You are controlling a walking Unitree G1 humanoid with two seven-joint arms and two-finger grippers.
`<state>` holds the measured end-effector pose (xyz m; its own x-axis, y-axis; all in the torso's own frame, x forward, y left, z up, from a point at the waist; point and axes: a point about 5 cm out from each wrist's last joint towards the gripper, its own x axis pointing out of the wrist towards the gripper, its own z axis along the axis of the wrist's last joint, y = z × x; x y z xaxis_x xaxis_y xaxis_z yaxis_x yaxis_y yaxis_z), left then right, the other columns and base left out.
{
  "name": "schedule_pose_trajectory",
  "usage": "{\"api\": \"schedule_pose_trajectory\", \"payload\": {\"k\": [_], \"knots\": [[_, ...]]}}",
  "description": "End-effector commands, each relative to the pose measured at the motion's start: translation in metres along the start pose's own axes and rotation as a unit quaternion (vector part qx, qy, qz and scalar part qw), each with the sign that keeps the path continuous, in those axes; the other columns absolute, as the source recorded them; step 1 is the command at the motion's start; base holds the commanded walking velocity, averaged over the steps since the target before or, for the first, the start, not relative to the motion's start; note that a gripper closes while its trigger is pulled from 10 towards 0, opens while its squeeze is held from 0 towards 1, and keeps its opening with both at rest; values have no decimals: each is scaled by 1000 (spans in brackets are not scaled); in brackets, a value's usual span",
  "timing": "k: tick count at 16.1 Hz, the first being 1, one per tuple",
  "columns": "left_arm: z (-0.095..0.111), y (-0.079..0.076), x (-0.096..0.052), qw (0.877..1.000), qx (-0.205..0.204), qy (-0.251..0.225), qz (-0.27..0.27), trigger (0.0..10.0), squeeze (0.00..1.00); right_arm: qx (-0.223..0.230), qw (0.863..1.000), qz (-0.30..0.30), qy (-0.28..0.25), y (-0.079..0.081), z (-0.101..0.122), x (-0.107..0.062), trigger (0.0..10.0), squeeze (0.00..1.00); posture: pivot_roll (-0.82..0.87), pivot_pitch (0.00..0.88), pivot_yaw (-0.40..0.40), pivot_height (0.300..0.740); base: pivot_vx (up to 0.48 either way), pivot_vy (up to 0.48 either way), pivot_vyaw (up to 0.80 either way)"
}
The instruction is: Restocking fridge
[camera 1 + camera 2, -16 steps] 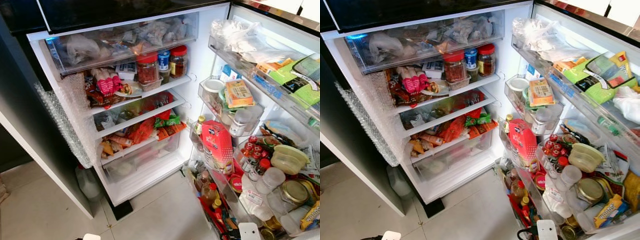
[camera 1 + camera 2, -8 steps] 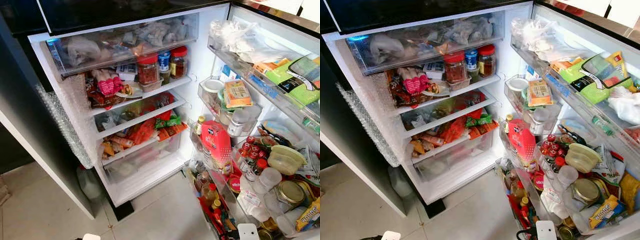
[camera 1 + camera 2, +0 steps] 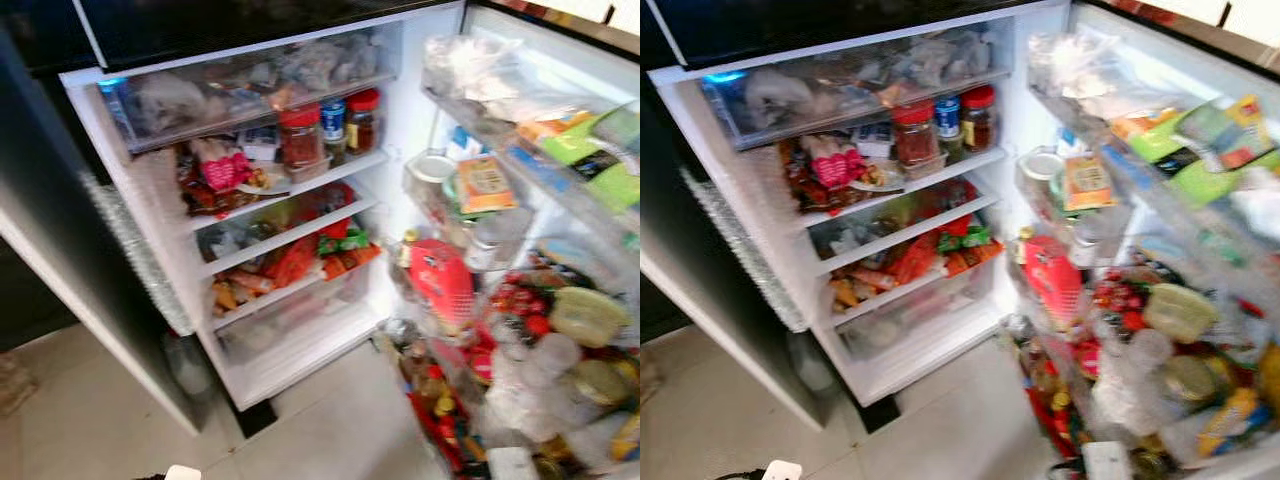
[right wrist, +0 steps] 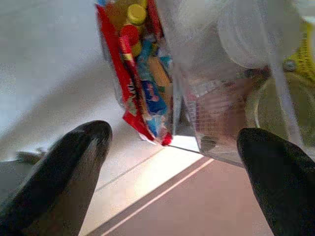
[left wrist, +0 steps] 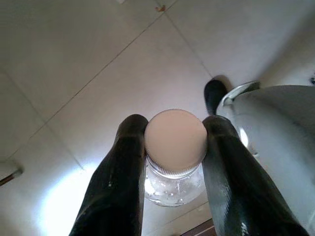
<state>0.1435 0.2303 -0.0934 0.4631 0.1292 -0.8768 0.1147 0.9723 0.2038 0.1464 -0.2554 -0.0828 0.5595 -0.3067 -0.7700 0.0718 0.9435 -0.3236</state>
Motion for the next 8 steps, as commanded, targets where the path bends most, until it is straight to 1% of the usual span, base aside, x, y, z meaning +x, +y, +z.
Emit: {"api": "schedule_pose_trajectory", "payload": {"k": [1,3,4,6,7,8], "knots": [[-3,2,-1,1000,-2,8,-1,10000,0,12,999,-47,-18,-26,11,3,10000,0,-15,0,1,740,0,0,0],[-3,2,0,1000,-2,7,-2,10000,0,19,998,-61,-24,-32,12,2,10000,0,-16,0,0,740,0,0,0],[-2,1,0,1000,-2,7,-3,10000,0,20,998,-58,-27,-31,13,3,10000,0,-14,0,-1,740,0,0,0],[-2,1,0,1000,-3,6,-3,10000,0,24,998,-47,-28,-25,15,3,10000,0,-10,0,-2,740,0,0,0],[-2,1,0,1000,-4,6,-2,10000,0,25,999,-29,-28,-17,17,4,10000,0,-7,0,-2,740,0,0,0],[-2,1,0,1000,-5,5,-2,10000,0,26,999,-25,-27,-14,17,4,10000,0,-6,0,-2,740,0,0,0]]}}
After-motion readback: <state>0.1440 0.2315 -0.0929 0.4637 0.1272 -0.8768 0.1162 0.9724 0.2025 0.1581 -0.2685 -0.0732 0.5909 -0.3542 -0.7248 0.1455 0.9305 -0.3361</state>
